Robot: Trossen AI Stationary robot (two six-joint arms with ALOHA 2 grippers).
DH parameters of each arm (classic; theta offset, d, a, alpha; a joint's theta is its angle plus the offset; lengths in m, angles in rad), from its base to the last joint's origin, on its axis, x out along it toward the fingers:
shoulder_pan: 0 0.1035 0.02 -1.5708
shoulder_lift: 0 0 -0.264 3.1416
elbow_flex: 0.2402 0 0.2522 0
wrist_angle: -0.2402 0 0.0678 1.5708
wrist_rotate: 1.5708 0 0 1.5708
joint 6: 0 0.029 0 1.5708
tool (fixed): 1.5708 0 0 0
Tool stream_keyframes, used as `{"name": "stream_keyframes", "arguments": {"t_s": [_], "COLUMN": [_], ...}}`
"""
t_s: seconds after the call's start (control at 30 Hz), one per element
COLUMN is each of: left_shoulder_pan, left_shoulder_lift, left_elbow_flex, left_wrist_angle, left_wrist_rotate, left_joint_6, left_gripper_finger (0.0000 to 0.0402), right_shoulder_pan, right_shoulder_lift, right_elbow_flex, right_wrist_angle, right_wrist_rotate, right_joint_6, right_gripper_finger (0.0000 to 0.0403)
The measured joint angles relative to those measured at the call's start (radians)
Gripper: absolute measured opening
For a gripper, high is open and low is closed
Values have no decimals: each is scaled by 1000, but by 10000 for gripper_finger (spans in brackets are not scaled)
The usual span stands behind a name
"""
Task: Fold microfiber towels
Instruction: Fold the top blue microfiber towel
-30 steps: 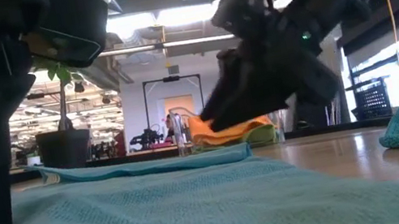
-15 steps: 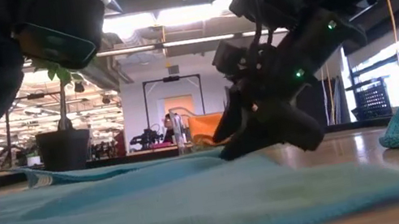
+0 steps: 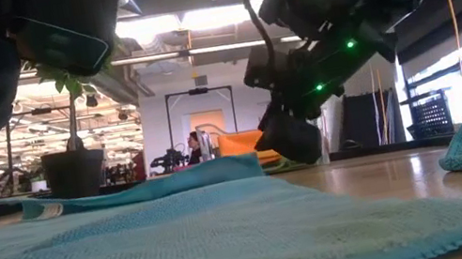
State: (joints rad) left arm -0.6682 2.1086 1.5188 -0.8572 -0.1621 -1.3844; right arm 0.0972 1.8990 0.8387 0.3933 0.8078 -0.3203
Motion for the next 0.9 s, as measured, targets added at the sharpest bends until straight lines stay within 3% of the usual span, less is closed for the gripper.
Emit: {"name": "stream_keyframes", "arguments": {"t_s": [0.23,0.37,0.43,0.57,0.67,0.9], "left_shoulder_pan": [0,0,-2,6,14,28], "left_shoulder_lift": [0,0,0,0,-1,-2], "left_elbow_flex": [1,1,1,5,26,82], "left_wrist_angle": [20,19,15,12,13,-59], "left_wrist_rotate": [0,0,0,0,-18,-259], "left_joint_6": [7,7,13,96,146,270], "left_gripper_finger": [4,1,2,2,1,1], "right_shoulder_pan": [-15,33,66,132,184,398], "right_shoulder_lift": [0,-16,-37,-76,-111,-191], "right_elbow_flex": [0,0,0,0,0,0], "right_wrist_angle": [-40,-39,-36,-82,-187,-251], "right_wrist_rotate": [-5,-18,-96,-353,-451,-679], "right_joint_6": [21,-4,-9,38,100,145], "right_gripper_finger": [191,184,180,174,172,171]}}
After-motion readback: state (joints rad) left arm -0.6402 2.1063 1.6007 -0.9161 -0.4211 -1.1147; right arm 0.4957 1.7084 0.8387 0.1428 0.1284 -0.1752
